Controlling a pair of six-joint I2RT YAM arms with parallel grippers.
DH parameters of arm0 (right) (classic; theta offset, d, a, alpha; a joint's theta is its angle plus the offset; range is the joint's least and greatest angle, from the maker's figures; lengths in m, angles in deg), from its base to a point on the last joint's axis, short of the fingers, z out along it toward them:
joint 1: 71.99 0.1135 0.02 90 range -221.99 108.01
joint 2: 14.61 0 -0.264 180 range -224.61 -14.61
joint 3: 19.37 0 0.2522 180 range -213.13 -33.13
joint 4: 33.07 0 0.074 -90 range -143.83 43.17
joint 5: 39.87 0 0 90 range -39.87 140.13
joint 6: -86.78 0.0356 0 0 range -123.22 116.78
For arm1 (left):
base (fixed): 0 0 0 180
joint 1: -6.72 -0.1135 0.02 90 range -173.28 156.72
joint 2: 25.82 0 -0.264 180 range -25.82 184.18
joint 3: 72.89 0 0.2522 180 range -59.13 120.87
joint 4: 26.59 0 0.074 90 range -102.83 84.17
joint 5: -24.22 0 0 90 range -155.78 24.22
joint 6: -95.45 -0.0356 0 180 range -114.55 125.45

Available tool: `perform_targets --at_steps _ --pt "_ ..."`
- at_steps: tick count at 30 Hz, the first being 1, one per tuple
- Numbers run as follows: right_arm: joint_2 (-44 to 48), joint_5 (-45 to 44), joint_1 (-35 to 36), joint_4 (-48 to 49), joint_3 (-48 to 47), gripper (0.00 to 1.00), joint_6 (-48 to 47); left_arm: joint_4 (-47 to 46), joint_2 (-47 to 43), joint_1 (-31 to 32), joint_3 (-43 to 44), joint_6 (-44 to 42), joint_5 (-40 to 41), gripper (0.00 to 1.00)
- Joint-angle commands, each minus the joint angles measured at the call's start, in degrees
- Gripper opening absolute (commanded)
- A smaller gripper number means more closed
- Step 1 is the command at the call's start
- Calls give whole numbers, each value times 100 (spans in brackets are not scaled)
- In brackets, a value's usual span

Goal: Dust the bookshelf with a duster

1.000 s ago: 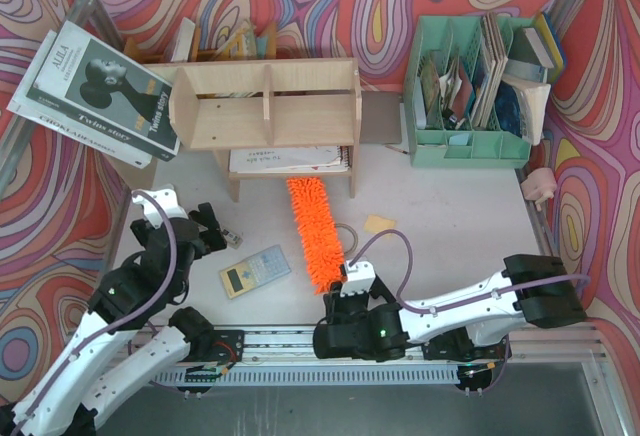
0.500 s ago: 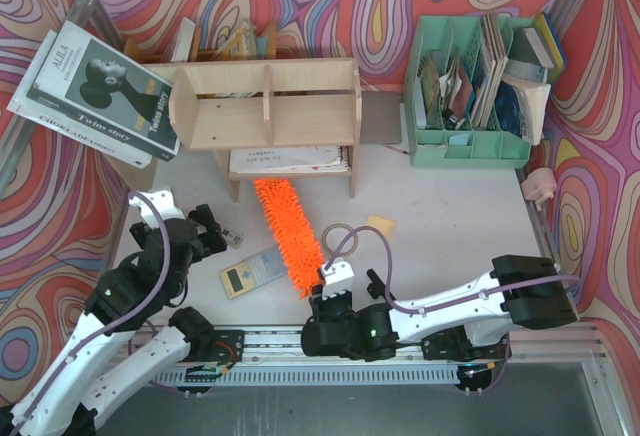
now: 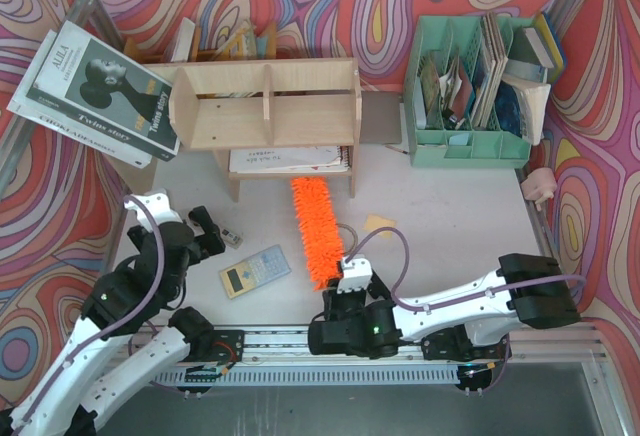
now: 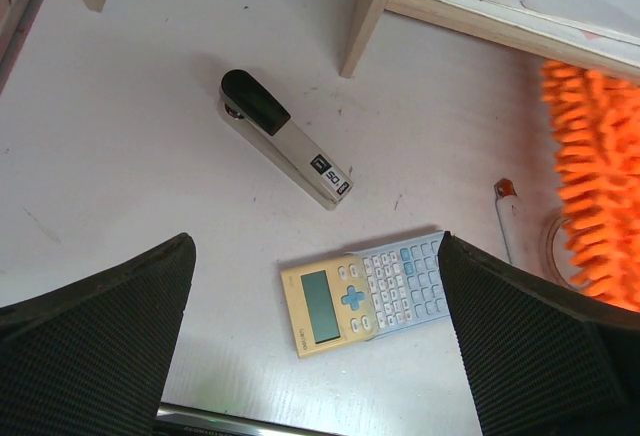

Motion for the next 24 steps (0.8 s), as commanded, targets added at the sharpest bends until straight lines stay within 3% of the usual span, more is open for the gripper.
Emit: perform_targets --at_steps 1,7,11,13,18,21,24 --pt "-19 -286 11 1831 -66 0 -1879 60 -135 13 -82 66 12 98" --pt "-128 244 13 3351 64 0 -3234 60 -151 13 -101 93 41 98" --pt "-129 216 10 3221 52 0 -3145 57 -69 13 -99 93 17 98" --pt "-112 -154 8 2322 -84 0 -2331 60 -46 13 -95 92 12 98" --pt "-183 -769 13 -1320 -457 0 1409 60 -23 13 -100 103 18 98" --pt "-228 -713 9 -2422 -468 0 2715 60 -23 13 -100 106 34 98" --pt "-340 -608 9 -2857 -508 0 3244 51 -15 13 -113 120 35 98"
